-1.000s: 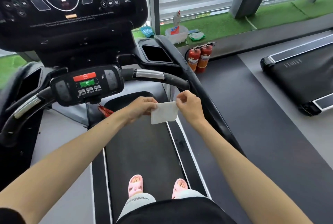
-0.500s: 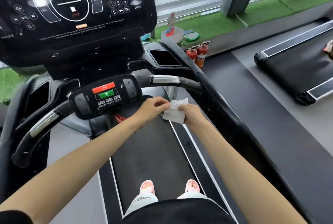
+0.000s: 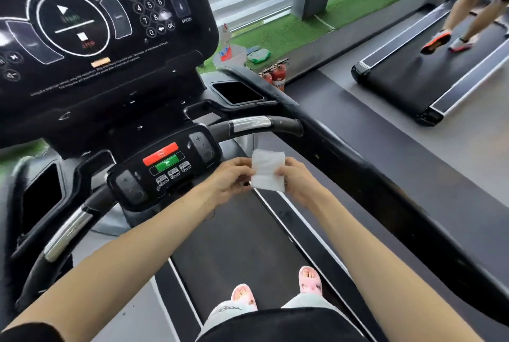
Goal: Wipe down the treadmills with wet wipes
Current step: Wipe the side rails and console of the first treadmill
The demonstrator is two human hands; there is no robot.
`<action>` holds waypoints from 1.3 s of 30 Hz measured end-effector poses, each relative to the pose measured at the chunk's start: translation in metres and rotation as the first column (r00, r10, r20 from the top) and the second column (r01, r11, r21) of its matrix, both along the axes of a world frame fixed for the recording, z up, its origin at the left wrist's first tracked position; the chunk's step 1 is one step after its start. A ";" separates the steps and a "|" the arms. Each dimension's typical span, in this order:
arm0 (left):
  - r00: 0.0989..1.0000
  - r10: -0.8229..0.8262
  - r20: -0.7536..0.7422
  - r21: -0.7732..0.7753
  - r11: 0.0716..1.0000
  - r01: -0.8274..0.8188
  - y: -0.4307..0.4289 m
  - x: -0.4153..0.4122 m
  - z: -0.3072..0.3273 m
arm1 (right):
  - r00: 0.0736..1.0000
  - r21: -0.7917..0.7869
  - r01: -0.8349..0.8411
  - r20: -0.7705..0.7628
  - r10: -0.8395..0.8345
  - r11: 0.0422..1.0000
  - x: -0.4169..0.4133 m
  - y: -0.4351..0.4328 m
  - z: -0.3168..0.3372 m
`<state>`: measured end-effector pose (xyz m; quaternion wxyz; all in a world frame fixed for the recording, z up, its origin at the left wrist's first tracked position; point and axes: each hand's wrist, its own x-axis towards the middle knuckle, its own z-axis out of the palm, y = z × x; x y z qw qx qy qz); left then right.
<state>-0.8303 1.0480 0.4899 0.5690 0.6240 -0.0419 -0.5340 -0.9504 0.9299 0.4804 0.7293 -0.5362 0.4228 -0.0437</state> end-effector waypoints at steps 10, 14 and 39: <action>0.983 -0.143 0.115 -0.010 0.989 0.145 -0.018 -0.018 -0.010 | 0.981 0.076 0.189 0.041 -0.192 0.979 -0.035 -0.008 -0.008; 0.980 -0.117 0.162 -0.010 0.993 0.120 -0.028 -0.027 -0.014 | 0.980 0.116 0.193 0.035 -0.198 0.974 -0.044 -0.017 -0.013; 0.824 0.565 0.047 0.098 0.818 -0.567 -0.089 -0.068 -0.148 | 0.258 -0.331 -0.862 -0.939 0.229 -0.384 0.000 -0.124 -0.069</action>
